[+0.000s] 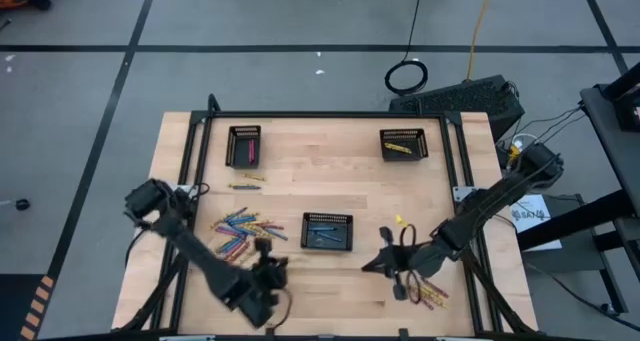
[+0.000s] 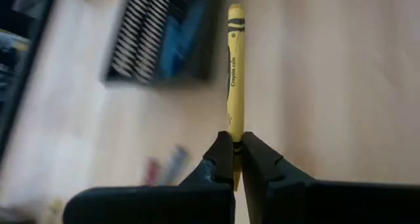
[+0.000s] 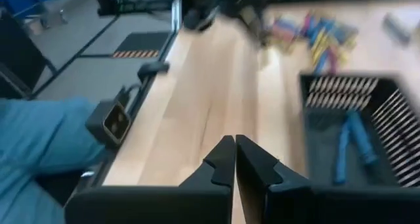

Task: Sort crayons
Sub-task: Put the yellow crayon into the top right black bin

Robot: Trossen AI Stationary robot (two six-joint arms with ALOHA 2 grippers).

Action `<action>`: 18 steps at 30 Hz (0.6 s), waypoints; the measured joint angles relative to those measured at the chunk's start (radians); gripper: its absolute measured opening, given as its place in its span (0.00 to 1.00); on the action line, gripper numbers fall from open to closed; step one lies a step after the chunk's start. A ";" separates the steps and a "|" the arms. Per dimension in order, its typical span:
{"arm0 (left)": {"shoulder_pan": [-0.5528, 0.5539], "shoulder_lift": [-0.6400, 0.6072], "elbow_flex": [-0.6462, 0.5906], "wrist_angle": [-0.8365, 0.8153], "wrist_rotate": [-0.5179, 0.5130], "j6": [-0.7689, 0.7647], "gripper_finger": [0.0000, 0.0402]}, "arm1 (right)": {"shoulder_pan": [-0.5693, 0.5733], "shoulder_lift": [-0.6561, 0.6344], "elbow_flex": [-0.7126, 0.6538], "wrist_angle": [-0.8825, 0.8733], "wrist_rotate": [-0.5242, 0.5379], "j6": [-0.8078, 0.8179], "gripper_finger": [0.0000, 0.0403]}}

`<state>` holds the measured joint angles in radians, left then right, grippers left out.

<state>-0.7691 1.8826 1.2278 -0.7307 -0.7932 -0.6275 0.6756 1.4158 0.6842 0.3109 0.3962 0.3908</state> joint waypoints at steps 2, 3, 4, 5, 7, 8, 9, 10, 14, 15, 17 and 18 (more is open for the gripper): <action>0.049 -0.031 0.000 0.071 -0.010 0.110 0.00 | -0.007 0.051 0.000 0.054 -0.005 0.000 0.00; 0.070 -0.045 0.000 0.117 -0.010 0.171 0.00 | -0.014 0.071 0.000 0.096 -0.003 -0.022 0.00; 0.090 -0.059 0.000 0.167 -0.008 0.231 0.00 | -0.021 0.088 0.000 0.139 0.009 -0.051 0.00; 0.111 -0.073 0.000 0.231 -0.008 0.291 0.00 | -0.027 0.101 0.000 0.187 0.021 -0.084 0.00; 0.159 -0.099 0.002 0.381 -0.008 0.401 0.00 | -0.035 0.098 0.000 0.241 0.020 -0.170 0.01; 0.181 -0.110 0.002 0.448 -0.008 0.452 0.00 | -0.035 0.079 0.000 0.246 0.020 -0.206 0.03; 0.204 -0.119 0.002 0.515 -0.004 0.502 0.00 | -0.034 0.051 0.000 0.246 0.020 -0.239 0.04; 0.226 -0.124 0.002 0.582 0.010 0.551 0.00 | -0.034 0.014 0.000 0.234 0.023 -0.265 0.06; 0.304 -0.129 0.002 0.782 0.165 0.692 0.00 | -0.019 -0.148 0.002 0.126 0.123 -0.279 0.17; 0.323 -0.129 0.002 0.810 0.201 0.709 0.00 | -0.013 -0.180 0.002 0.091 0.167 -0.279 0.20; 0.357 -0.129 0.002 0.841 0.253 0.720 0.00 | -0.003 -0.232 0.002 0.022 0.265 -0.256 0.26; 0.371 -0.129 0.002 0.848 0.263 0.719 0.00 | 0.000 -0.251 0.002 -0.010 0.304 -0.239 0.29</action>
<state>-0.3983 1.7538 1.2301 0.1170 -0.5306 0.0916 0.6754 1.1647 0.6857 0.3009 0.7007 0.1520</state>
